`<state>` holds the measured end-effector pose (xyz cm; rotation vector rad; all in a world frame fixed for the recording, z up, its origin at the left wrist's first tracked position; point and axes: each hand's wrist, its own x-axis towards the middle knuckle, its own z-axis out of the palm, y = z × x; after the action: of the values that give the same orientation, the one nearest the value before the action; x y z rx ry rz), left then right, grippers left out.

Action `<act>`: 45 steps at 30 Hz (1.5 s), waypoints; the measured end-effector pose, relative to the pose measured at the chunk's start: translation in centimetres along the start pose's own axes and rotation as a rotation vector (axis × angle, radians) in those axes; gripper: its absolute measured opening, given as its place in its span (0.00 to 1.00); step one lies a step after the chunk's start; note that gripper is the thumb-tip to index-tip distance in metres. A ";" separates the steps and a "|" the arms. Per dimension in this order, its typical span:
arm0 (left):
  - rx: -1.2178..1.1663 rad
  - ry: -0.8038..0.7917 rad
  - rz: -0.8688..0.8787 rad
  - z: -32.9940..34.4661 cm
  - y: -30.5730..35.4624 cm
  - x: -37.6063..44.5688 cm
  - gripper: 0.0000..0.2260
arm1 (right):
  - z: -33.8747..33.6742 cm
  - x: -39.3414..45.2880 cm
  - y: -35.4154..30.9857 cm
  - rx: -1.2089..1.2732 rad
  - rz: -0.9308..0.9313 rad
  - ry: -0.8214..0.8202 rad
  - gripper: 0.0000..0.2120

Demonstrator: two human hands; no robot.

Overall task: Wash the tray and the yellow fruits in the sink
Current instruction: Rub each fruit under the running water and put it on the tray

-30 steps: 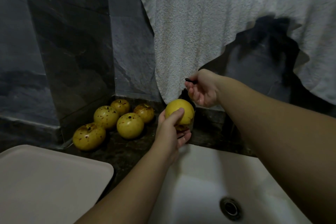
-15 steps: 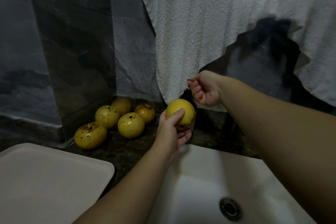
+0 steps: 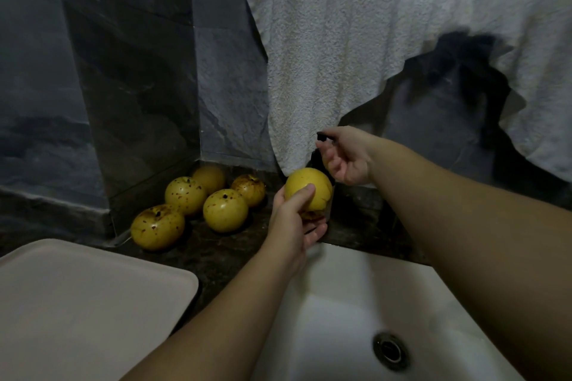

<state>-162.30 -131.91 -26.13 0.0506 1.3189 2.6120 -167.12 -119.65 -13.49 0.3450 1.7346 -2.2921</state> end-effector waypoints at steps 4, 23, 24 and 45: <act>-0.010 0.019 0.022 0.1 -0.5 -0.2 0.24 | -0.5 -1.3 1.0 0.247 -0.077 -0.075 0.30; 0.160 -0.086 -0.417 6.0 -6.5 -4.9 0.24 | -9.7 -9.7 15.5 -1.131 -0.784 0.369 0.27; 0.188 -0.084 -0.420 6.3 -7.0 -5.1 0.23 | -10.4 -10.0 15.8 -1.136 -0.783 0.374 0.28; 0.166 -0.162 -0.494 7.0 -10.7 -6.2 0.25 | -14.2 -10.1 18.5 -1.003 -0.625 0.462 0.22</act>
<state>-153.53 -121.50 -30.08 -0.0332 1.2917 2.0435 -150.88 -110.33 -30.64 0.1216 3.2938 -1.3221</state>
